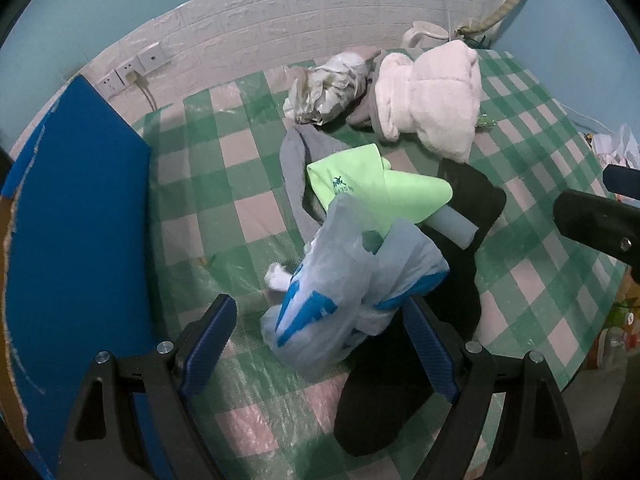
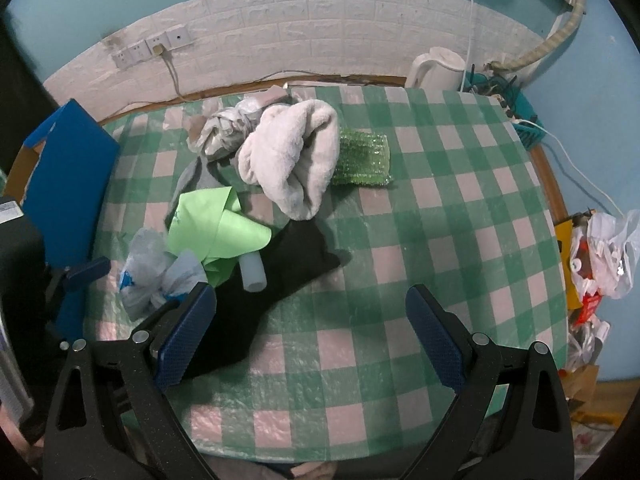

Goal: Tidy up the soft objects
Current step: 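Reach the left gripper to the white-and-blue plastic bag and grasp it, then reach the right gripper to the black sock while the left gripper holds the bag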

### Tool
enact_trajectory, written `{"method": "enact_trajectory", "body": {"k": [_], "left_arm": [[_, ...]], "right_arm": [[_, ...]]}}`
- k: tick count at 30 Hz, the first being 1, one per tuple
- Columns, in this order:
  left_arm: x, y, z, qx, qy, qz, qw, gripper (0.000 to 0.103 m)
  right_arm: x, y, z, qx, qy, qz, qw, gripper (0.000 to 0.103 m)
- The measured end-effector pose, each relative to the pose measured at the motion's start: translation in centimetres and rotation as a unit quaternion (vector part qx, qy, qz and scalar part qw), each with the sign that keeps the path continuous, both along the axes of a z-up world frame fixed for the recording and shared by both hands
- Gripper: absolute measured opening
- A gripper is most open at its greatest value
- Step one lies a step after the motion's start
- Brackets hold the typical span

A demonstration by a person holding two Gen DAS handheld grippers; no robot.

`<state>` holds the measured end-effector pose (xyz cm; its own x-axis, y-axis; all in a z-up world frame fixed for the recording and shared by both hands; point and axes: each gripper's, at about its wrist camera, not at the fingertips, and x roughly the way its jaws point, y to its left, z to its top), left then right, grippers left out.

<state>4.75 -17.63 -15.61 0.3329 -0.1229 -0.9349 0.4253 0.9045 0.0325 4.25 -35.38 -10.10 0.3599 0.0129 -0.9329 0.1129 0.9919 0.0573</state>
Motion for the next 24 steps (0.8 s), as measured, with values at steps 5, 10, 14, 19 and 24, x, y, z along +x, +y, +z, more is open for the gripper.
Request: {"method": "enact_trajectory", "body": {"k": [5,10,14,19,24], "left_arm": [[0.3,0.4,-0.9,-0.014,0.018,0.004,0.9997,0.056],[0.3,1.0,-1.2,-0.017,0.024,0.013,0.9995,0.046],[0.2,1.6,-1.0,-0.009,0.021,0.02,0.9995,0.045],[0.3,2.8,-0.9,-0.011,0.029,0.037,0.9988,0.045],[0.0,3.3,-0.7,0.002,0.026,0.038,0.9989,0.045]], "right_arm": [[0.1,0.2,-0.4,-0.004,0.006,0.003,1.0,0.096],[0.2,0.8,-1.0,-0.007,0.013,0.008,1.0,0.096],[0.2,1.5,-1.4,-0.007,0.019,0.012,1.0,0.096],[0.5,2.8,-2.4,0.003,0.035,0.018,0.999,0.096],[0.9,4.1,-3.7,0.021,0.058,0.019,0.998,0.096]]}}
